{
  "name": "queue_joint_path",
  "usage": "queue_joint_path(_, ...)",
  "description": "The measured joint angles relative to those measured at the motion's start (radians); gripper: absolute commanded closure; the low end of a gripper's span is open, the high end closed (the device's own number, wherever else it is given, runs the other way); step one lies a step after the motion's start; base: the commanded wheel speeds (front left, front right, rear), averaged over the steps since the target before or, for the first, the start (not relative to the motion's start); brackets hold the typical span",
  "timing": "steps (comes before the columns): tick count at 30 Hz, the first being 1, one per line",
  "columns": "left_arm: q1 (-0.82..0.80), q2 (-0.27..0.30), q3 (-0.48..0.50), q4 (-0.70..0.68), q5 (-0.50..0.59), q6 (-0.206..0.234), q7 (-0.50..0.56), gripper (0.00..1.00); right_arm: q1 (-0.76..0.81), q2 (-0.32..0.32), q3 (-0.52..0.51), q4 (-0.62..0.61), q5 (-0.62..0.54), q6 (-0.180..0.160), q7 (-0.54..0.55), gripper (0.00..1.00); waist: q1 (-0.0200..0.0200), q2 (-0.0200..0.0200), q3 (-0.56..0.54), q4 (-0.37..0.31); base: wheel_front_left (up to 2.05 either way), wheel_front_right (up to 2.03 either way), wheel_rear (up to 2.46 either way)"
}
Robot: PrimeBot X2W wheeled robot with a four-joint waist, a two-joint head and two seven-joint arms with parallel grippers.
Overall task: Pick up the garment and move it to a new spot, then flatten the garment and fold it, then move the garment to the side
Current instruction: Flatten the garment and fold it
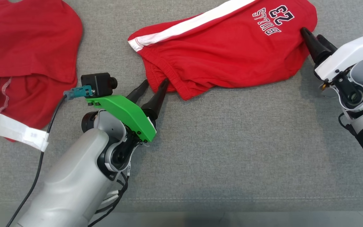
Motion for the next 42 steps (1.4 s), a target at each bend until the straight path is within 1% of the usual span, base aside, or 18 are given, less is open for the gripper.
queue_joint_path(9, -0.022, -0.012, -0.005, 0.035, -0.001, -0.002, 0.022, 0.0, -0.048, 0.018, 0.041, 0.047, -0.022, 0.005, 0.04, 0.0, 0.0, 0.0, 0.009, 0.008, 0.0, 0.0, 0.0)
queue_joint_path(12, -0.023, -0.017, -0.005, 0.035, -0.011, -0.012, 0.03, 0.0, -0.054, 0.019, 0.042, 0.062, -0.028, 0.012, 0.047, 0.01, 0.0, 0.0, 0.007, 0.008, 0.0, 0.0, 0.0)
queue_joint_path(13, -0.023, -0.019, -0.005, 0.035, -0.015, -0.015, 0.031, 0.0, -0.055, 0.019, 0.042, 0.067, -0.028, 0.012, 0.047, 0.22, 0.0, 0.0, 0.006, 0.009, 0.0, 0.0, 0.0)
queue_joint_path(14, -0.023, -0.022, -0.004, 0.036, -0.019, -0.021, 0.031, 0.0, -0.056, 0.02, 0.042, 0.072, -0.028, 0.018, 0.048, 0.59, 0.0, 0.0, 0.005, 0.009, 0.0, 0.0, 0.0)
queue_joint_path(15, -0.023, -0.025, -0.004, 0.038, -0.019, -0.024, 0.035, 0.0, -0.057, 0.02, 0.043, 0.076, -0.028, 0.021, 0.048, 0.82, 0.0, 0.0, 0.004, 0.009, 0.0, 0.0, 0.0)
queue_joint_path(16, -0.023, -0.027, -0.005, 0.04, -0.02, -0.028, 0.04, 0.0, -0.058, 0.02, 0.044, 0.081, -0.028, 0.023, 0.049, 1.0, 0.0, 0.0, 0.004, 0.009, 0.0, 0.0, 0.0)
queue_joint_path(20, -0.023, -0.033, -0.007, 0.043, -0.05, -0.054, 0.056, 0.0, -0.058, 0.023, 0.056, 0.1, -0.029, 0.04, 0.061, 1.0, 0.0, 0.0, 0.0, 0.008, 0.0, 0.0, 0.0)
queue_joint_path(22, -0.023, -0.032, -0.007, 0.05, -0.053, -0.063, 0.056, 0.0, -0.058, 0.032, 0.058, 0.106, -0.029, 0.057, 0.06, 1.0, 0.0, 0.0, -0.005, 0.004, 0.0, 0.0, 0.0)
queue_joint_path(28, -0.018, -0.009, 0.0, 0.072, -0.065, -0.089, 0.062, 0.0, -0.049, 0.038, 0.04, 0.105, -0.009, 0.105, 0.042, 1.0, 0.0, 0.0, -0.027, -0.013, 0.0, 0.0, 0.0)
queue_joint_path(31, -0.004, 0.007, 0.011, 0.073, -0.082, -0.103, 0.065, 0.0, -0.027, 0.036, 0.028, 0.101, 0.01, 0.12, 0.029, 1.0, 0.0, 0.0, -0.038, -0.027, 0.0, 0.0, 0.0)
queue_joint_path(33, 0.013, 0.013, 0.025, 0.073, -0.11, -0.117, 0.066, 0.13, -0.001, 0.029, 0.023, 0.099, 0.019, 0.127, 0.025, 1.0, 0.0, 0.0, -0.045, -0.038, 0.0, 0.0, 0.0)
queue_joint_path(35, 0.03, 0.021, 0.03, 0.072, -0.129, -0.127, 0.075, 0.17, 0.027, 0.021, 0.019, 0.096, 0.026, 0.131, 0.024, 1.0, 0.0, 0.0, -0.052, -0.05, 0.0, 0.0, 0.0)
queue_joint_path(36, 0.047, 0.027, 0.037, 0.072, -0.143, -0.135, 0.076, 0.24, 0.053, 0.015, 0.014, 0.095, 0.033, 0.135, 0.015, 1.0, 0.0, 0.0, -0.058, -0.062, 0.0, 0.0, 0.0)
queue_joint_path(39, 0.065, 0.036, 0.042, 0.072, -0.146, -0.143, 0.083, 0.19, 0.084, 0.007, 0.006, 0.094, 0.048, 0.138, 0.006, 1.0, 0.0, 0.0, -0.067, -0.08, 0.0, 0.0, 0.0)
queue_joint_path(40, 0.068, 0.039, 0.041, 0.071, -0.15, -0.147, 0.085, 0.23, 0.095, 0.004, 0.002, 0.093, 0.056, 0.144, 0.002, 1.0, 0.0, 0.0, -0.069, -0.086, 0.0, 0.0, 0.0)
queue_joint_path(41, 0.07, 0.041, 0.041, 0.071, -0.155, -0.153, 0.092, 0.23, 0.106, 0.002, -0.002, 0.092, 0.064, 0.144, 0.001, 1.0, 0.0, 0.0, -0.072, -0.09, 0.0, 0.0, 0.0)
queue_joint_path(42, 0.073, 0.043, 0.041, 0.067, -0.169, -0.157, 0.094, 0.25, 0.118, 0.001, -0.005, 0.09, 0.071, 0.144, -0.002, 1.0, 0.0, 0.0, -0.075, -0.095, 0.0, 0.0, 0.0)
